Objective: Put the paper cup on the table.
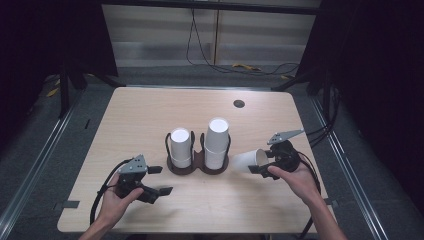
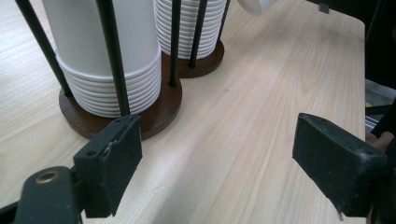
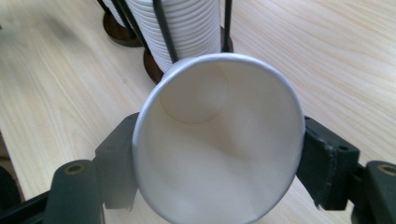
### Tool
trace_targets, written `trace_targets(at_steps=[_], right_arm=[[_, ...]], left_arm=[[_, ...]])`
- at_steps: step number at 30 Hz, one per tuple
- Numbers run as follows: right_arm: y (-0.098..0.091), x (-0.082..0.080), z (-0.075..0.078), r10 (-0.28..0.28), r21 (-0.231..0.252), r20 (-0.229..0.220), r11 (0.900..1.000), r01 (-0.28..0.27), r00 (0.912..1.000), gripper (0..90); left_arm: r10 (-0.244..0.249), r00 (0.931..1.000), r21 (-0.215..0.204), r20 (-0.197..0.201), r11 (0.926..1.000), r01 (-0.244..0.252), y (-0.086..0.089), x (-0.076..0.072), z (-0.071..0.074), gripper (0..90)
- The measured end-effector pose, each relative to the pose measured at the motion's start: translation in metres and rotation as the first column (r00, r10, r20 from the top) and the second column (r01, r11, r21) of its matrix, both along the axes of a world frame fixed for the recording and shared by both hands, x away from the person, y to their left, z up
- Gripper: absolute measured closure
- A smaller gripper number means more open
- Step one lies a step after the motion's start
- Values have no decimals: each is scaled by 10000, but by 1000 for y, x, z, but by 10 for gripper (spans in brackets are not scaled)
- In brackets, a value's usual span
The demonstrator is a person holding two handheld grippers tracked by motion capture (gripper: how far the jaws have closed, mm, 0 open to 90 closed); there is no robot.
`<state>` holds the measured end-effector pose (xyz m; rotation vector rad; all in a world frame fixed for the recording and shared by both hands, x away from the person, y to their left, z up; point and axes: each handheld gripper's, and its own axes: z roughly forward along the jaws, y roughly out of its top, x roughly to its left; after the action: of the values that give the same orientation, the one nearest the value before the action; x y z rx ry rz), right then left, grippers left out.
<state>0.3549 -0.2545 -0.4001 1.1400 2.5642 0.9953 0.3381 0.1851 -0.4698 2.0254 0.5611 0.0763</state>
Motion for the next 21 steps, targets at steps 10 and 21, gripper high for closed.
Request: trace_targets(at_steps=[10, 21], right_arm=[[1, 15, 10, -299, -913, -193, 9954, 280, 9994, 254], [0, 34, 9, -886, -1822, -810, 9806, 726, 9928, 247]], left_arm=[[144, 9999, -74, 62, 9999, -143, 7, -1, -2, 158], [101, 9999, -58, 3, 9999, -101, 6, -1, -3, 158]])
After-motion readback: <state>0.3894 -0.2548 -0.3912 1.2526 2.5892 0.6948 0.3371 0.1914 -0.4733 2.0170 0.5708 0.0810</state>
